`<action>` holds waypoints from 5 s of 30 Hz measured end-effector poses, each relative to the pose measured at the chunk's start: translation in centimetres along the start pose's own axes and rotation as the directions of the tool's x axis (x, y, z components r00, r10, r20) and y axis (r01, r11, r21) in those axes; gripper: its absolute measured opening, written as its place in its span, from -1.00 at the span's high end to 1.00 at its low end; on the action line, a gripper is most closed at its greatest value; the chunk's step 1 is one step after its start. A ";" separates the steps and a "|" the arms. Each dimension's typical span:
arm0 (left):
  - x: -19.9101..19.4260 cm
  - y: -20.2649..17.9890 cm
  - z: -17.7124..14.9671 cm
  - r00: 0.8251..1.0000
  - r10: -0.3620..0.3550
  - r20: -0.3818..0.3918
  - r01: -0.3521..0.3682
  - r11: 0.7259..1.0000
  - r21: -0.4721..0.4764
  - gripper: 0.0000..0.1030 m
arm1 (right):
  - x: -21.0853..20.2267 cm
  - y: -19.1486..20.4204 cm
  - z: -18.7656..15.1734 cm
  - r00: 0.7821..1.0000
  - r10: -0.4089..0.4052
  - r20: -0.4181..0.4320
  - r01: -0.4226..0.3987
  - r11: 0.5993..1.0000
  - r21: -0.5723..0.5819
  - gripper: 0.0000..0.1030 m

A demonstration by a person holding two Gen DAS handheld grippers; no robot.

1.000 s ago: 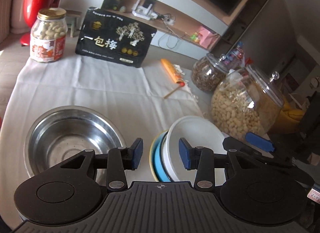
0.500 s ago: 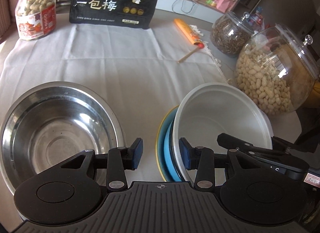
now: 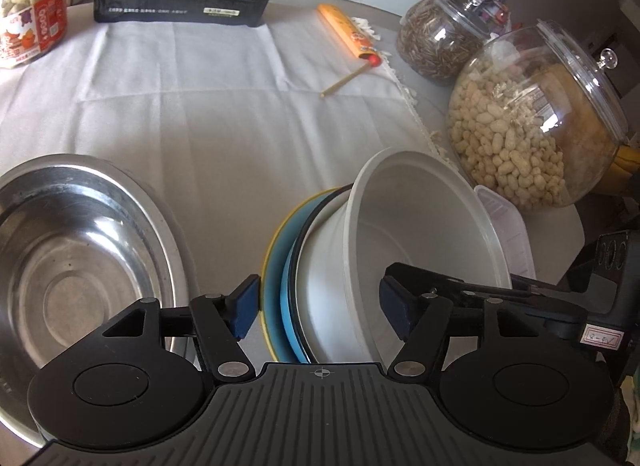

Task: Organize plates and bowls

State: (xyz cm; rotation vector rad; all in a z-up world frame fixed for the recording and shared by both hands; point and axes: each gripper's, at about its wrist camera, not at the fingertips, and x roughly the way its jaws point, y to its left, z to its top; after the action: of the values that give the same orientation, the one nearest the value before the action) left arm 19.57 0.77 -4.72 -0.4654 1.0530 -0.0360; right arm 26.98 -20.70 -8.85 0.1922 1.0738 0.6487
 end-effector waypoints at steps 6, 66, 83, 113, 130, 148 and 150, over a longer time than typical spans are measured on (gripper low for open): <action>1.3 -0.3 -0.2 1.000 0.006 -0.011 -0.006 1.000 0.015 -0.33 | 0.9 0.2 0.2 0.997 0.052 -0.057 -0.050 0.998 0.025 -0.59; -1.0 0.4 -4.6 0.999 0.027 -0.035 -0.026 0.999 0.036 -0.25 | -0.5 3.4 -2.9 0.980 0.053 -0.190 -0.066 0.996 -0.065 -0.16; -0.5 0.5 -4.1 0.998 0.020 -0.056 -0.019 0.999 0.029 -0.24 | 0.0 3.5 -1.8 0.977 0.037 -0.212 -0.056 0.995 -0.084 -0.16; -0.1 -0.3 -2.5 0.986 0.061 -0.155 -0.070 0.996 -0.054 -0.22 | -0.4 2.6 -2.3 0.975 0.074 -0.208 -0.074 0.997 0.010 -0.17; -1.6 0.2 -3.1 0.994 0.022 -0.103 -0.028 0.998 -0.060 -0.22 | -1.3 3.8 -2.4 0.981 0.038 -0.190 -0.038 0.999 0.000 -0.16; -12.9 4.6 2.0 0.989 0.147 -0.005 -0.147 0.989 0.003 -0.22 | -2.1 14.5 2.2 0.979 0.179 -0.095 -0.187 0.978 -0.092 -0.19; -13.6 6.6 2.1 0.985 0.172 0.001 -0.172 0.985 -0.021 -0.22 | -0.4 16.4 2.4 0.971 0.209 -0.117 -0.220 0.971 -0.098 -0.19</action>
State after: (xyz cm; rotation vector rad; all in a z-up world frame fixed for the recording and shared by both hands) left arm 13.23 10.82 4.86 -0.3920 1.0884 0.1290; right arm 22.43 -7.36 -0.03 0.1815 1.1243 0.9197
